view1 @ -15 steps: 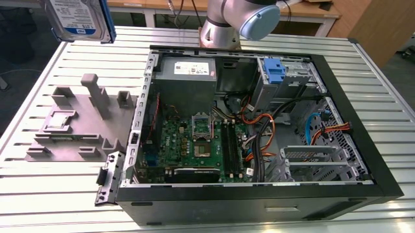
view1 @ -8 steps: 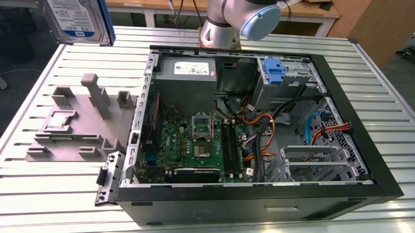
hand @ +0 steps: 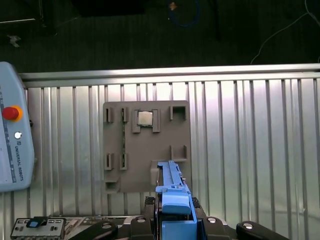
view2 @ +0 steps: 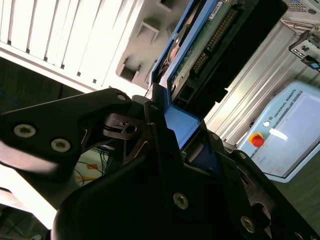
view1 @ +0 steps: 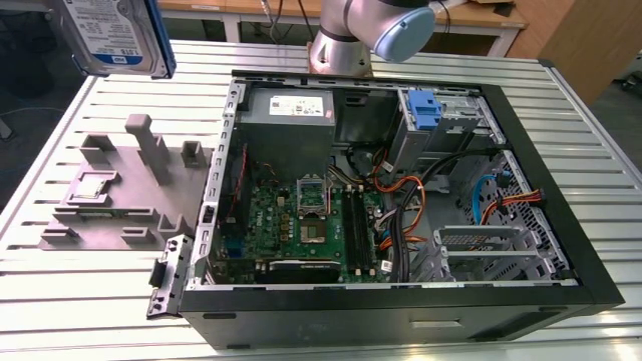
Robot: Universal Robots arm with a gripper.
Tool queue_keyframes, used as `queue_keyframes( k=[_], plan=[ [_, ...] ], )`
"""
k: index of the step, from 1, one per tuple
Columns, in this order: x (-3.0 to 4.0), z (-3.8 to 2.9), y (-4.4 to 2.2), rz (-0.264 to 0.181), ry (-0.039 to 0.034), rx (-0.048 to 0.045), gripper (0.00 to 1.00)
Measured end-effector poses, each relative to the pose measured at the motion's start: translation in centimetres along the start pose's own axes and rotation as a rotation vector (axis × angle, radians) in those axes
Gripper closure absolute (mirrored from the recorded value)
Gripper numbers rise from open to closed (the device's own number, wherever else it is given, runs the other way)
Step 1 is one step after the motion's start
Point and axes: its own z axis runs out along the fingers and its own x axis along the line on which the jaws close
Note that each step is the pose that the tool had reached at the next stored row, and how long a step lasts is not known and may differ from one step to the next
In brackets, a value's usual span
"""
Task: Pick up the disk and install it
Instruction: 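Pick up the disk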
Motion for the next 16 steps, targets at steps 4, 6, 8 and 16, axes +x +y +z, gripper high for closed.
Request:
queue_keyframes(
  k=[4,6,8,16],
  plan=[
    [0.36,0.00,-0.06,0.000,0.0055,0.0003,0.63],
    [0.38,0.00,-0.33,0.000,0.0059,0.0003,0.63],
    [0.37,-0.01,-0.81,0.000,0.0060,0.0003,0.63],
    [0.29,-0.03,-2.34,0.000,0.0060,0.0003,0.63]
  ],
)
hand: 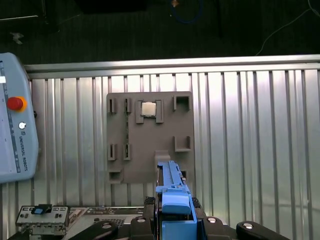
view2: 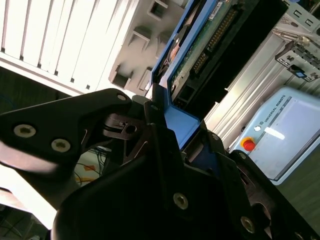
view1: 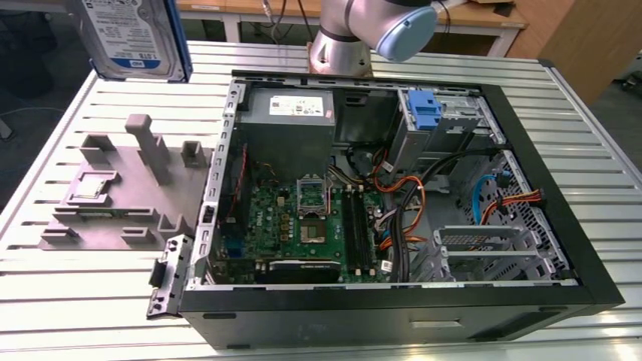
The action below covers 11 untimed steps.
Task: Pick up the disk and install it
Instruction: 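Pick up the disk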
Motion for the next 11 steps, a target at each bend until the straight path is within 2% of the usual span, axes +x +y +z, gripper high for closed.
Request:
queue_keyframes(
  k=[11],
  plan=[
    [-0.09,-0.02,-1.94,0.000,0.0000,0.0000,0.63]
  ],
)
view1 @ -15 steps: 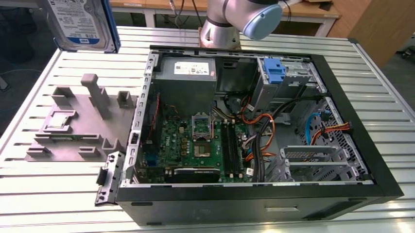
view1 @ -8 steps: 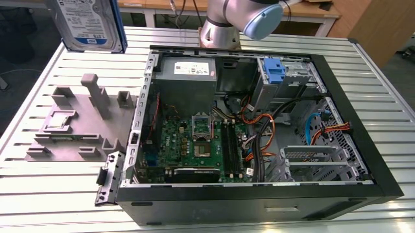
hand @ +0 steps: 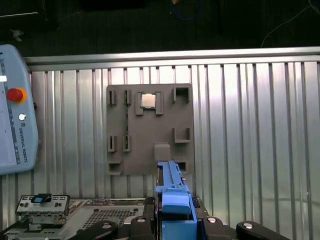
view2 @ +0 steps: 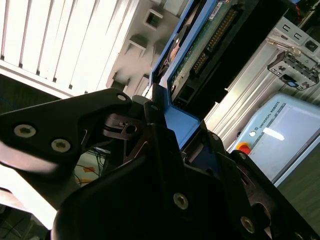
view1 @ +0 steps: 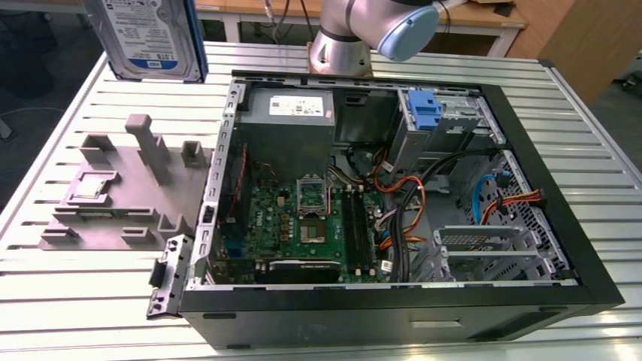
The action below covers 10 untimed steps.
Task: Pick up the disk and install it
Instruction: 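Pick up the disk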
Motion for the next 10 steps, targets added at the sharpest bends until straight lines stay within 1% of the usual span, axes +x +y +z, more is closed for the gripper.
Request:
queue_keyframes(
  k=[10],
  plan=[
    [-0.08,-0.02,-1.69,0.000,0.0000,0.0000,0.63]
  ],
)
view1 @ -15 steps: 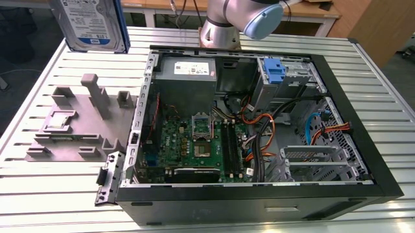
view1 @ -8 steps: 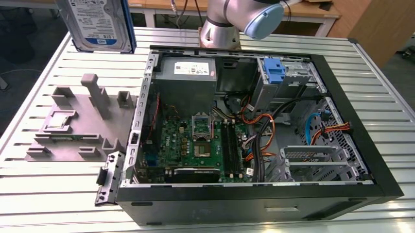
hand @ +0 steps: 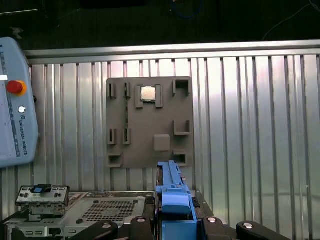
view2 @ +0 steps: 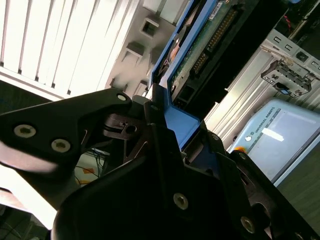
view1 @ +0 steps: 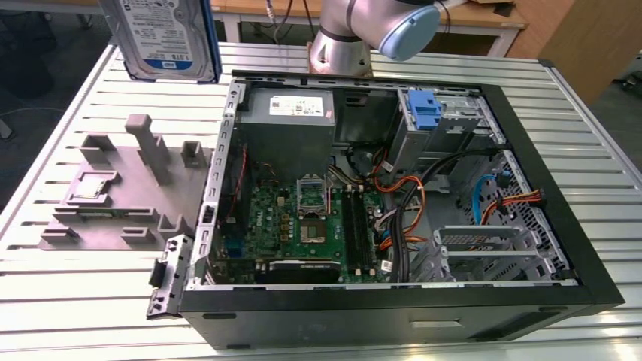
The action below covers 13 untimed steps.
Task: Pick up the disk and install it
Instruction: 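Pick up the disk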
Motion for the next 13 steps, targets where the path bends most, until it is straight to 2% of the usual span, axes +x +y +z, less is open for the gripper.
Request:
queue_keyframes(
  k=[13],
  plan=[
    [-0.11,-0.03,-2.17,0.000,0.0000,0.0000,0.63]
  ],
)
